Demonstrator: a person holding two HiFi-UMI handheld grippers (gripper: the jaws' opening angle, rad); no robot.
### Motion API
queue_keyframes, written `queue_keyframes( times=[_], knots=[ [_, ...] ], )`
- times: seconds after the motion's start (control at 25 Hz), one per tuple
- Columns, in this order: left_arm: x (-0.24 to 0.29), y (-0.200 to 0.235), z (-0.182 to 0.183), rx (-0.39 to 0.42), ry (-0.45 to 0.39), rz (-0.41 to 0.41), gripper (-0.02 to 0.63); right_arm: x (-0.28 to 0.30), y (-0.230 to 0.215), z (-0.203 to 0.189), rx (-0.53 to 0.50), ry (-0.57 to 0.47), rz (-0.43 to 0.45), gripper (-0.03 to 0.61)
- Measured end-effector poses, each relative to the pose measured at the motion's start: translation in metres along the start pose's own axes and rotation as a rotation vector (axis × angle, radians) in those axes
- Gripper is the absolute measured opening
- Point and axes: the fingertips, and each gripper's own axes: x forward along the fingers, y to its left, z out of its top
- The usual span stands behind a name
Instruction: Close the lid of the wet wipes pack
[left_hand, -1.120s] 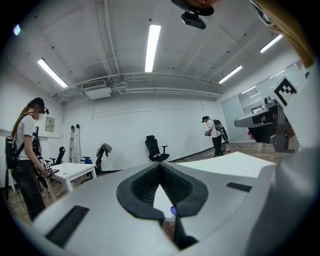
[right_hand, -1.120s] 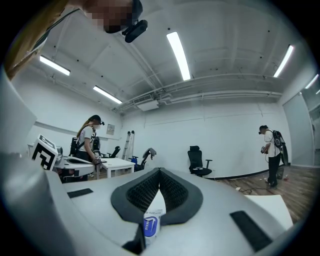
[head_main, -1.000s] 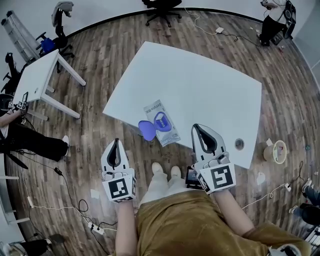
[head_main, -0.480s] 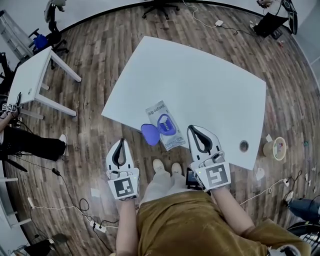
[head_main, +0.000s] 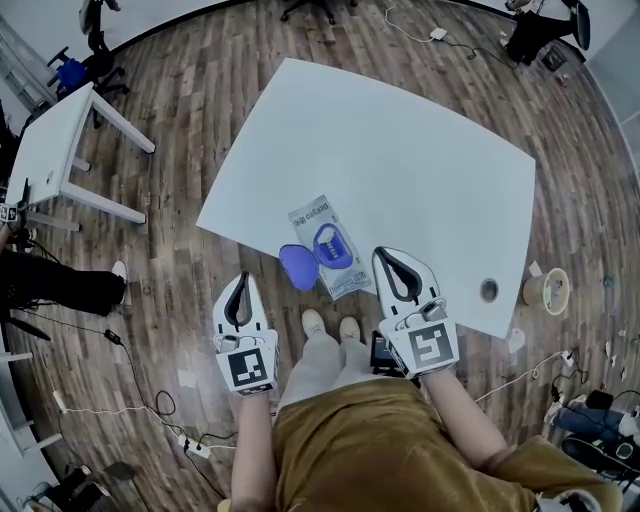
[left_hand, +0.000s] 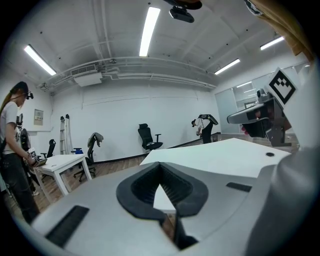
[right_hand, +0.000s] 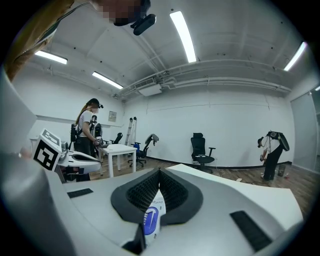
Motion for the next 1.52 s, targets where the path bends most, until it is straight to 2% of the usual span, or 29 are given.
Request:
queue_keyframes(
  times=[0.48, 0.84, 1.52],
  knots=[
    [0.015, -0.003, -0.037, -0.023, 0.074, -0.023, -0.003, 0.017, 0.003, -0.027, 0.007, 0.054, 0.012, 0.006],
    [0.026, -0.01, -0.058, -0.011, 0.124, -0.061, -0.003, 0.025, -0.001, -0.047, 0.025, 0.101, 0.016, 0.006],
    [0.039, -0.021, -0.088, -0.015, 0.215, -0.103, -0.003, 0.038, 0.005, -0.086, 0.019, 0.205, 0.049, 0.006]
  ],
)
